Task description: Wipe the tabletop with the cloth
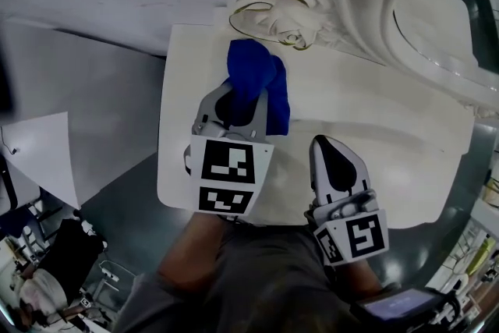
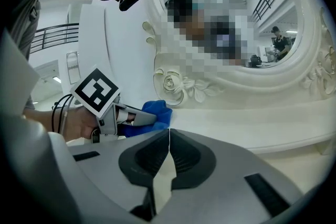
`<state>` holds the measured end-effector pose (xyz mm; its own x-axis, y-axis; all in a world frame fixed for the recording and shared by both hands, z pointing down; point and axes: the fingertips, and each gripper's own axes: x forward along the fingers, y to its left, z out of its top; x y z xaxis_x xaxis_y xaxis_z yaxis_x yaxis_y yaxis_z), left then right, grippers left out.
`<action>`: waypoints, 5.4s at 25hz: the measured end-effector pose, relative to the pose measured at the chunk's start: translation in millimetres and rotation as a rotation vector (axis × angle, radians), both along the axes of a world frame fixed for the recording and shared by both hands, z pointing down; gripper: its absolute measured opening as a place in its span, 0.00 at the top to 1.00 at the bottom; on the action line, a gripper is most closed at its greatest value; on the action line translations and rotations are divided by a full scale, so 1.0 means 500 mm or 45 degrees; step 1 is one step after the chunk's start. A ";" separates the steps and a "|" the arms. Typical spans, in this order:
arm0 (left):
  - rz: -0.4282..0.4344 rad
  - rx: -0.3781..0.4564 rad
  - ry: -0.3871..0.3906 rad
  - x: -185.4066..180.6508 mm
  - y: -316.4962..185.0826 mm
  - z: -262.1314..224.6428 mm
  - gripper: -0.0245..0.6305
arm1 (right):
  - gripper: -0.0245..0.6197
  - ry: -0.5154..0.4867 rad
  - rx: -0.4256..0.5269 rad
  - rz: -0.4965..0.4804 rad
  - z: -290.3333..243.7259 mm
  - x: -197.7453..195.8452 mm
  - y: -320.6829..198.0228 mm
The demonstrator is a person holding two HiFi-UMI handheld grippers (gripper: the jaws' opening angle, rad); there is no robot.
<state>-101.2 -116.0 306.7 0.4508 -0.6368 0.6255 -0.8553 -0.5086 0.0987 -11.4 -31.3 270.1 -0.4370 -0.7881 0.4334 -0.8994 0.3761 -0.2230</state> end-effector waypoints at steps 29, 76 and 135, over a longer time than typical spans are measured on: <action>-0.489 0.052 -0.129 -0.427 0.096 -0.017 0.82 | 0.94 0.028 0.019 -0.293 0.000 -0.221 0.032; -0.407 -0.131 -0.273 -0.314 0.166 0.190 0.83 | 0.94 0.057 -0.148 -0.132 0.097 -0.063 0.114; 0.105 -0.087 -0.244 0.318 0.256 0.187 0.83 | 0.94 0.039 -0.089 0.314 0.056 0.438 0.318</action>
<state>57.8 11.8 400.2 0.3687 -0.5558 0.7451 -0.8174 -0.5756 -0.0249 207.4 127.9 298.2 -0.2210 -0.8369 0.5008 -0.9688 0.1292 -0.2117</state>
